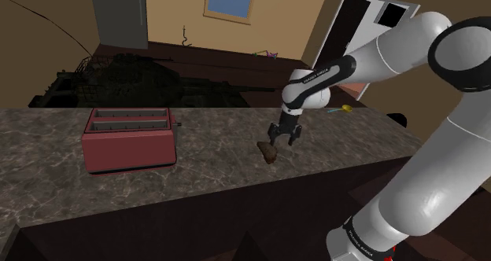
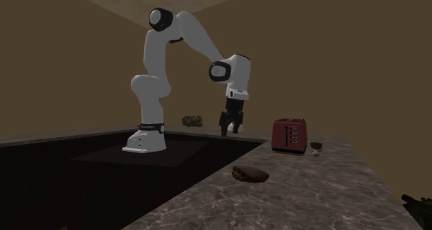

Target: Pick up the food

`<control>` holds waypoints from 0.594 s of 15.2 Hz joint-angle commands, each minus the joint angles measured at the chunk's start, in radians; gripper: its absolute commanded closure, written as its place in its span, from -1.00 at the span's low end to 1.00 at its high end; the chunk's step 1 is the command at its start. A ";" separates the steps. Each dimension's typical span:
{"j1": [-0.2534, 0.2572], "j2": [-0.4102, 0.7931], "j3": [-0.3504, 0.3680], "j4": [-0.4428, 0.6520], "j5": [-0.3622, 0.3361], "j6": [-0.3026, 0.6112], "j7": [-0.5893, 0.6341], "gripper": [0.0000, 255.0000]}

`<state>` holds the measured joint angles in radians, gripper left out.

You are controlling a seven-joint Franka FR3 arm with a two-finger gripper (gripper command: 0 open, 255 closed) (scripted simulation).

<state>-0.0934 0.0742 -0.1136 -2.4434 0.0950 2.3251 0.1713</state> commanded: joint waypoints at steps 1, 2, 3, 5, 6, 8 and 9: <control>-0.005 0.076 -0.003 0.023 0.020 0.050 0.005 -1.00; -0.010 0.116 -0.005 0.041 0.031 0.071 0.005 -1.00; -0.014 0.156 -0.006 0.060 0.043 0.091 0.005 -1.00; -0.026 0.237 -0.006 0.100 0.066 0.127 0.003 -1.00; -0.032 0.277 -0.005 0.122 0.078 0.143 0.003 -1.00; -0.046 0.356 -0.003 0.169 0.101 0.172 0.002 -1.00; -0.049 0.371 -0.003 0.178 0.105 0.177 0.002 -1.00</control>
<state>-0.1399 0.4160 -0.1182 -2.2866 0.1920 2.4950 0.1696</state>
